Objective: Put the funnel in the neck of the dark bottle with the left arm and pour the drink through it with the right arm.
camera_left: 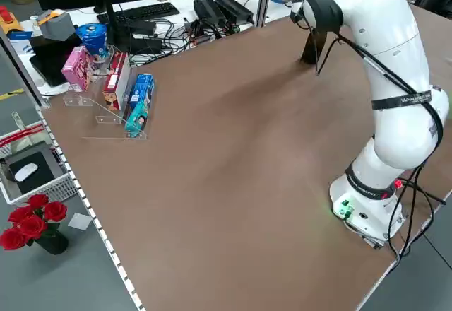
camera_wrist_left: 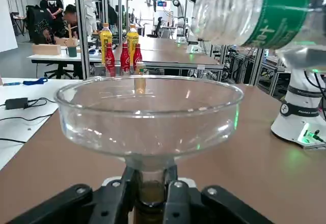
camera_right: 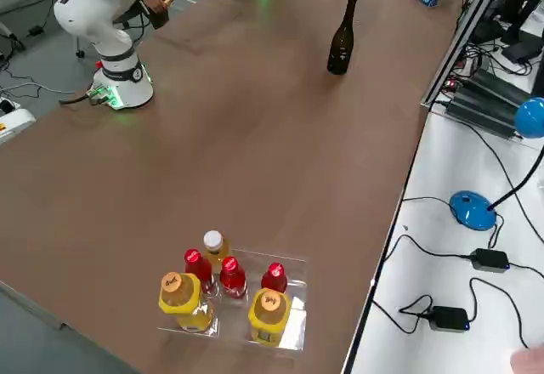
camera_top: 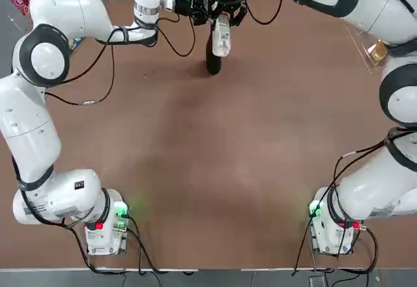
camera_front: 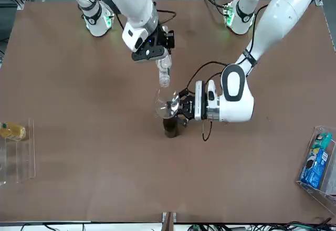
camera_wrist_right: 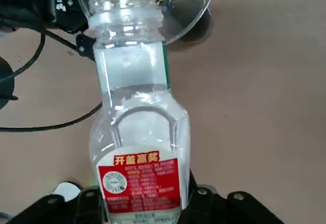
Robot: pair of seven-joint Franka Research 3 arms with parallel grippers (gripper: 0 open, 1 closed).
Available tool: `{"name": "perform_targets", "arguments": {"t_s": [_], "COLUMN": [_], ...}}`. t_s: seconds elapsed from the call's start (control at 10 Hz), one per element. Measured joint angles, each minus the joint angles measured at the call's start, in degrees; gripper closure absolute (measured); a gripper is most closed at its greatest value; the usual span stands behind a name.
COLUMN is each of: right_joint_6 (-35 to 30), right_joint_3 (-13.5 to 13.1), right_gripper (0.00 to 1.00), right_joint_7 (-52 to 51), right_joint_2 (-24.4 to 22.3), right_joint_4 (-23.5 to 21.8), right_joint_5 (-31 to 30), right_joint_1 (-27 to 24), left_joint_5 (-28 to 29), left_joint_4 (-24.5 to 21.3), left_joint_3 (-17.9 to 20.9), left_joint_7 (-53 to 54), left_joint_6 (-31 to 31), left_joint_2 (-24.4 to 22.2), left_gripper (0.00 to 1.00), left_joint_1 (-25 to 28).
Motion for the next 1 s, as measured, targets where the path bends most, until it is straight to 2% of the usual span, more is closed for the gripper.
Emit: {"name": "perform_targets", "arguments": {"t_s": [0.6,1.0], "right_joint_6": [0.11,0.12], "right_joint_3": [0.07,0.20], "right_gripper": [0.48,0.48], "right_joint_7": [2.69,3.11], "right_joint_2": [2.54,2.64], "right_joint_4": [0.79,1.10], "right_joint_5": [0.04,0.12], "right_joint_1": [0.01,0.02], "left_joint_5": [0.00,0.00], "left_joint_4": [0.01,0.01], "left_joint_3": [0.00,0.00], "left_joint_7": [0.00,0.00], "left_joint_6": [0.00,0.00], "left_joint_2": [0.02,0.02], "left_gripper": [0.75,0.75], "left_joint_1": [0.00,0.00]}}
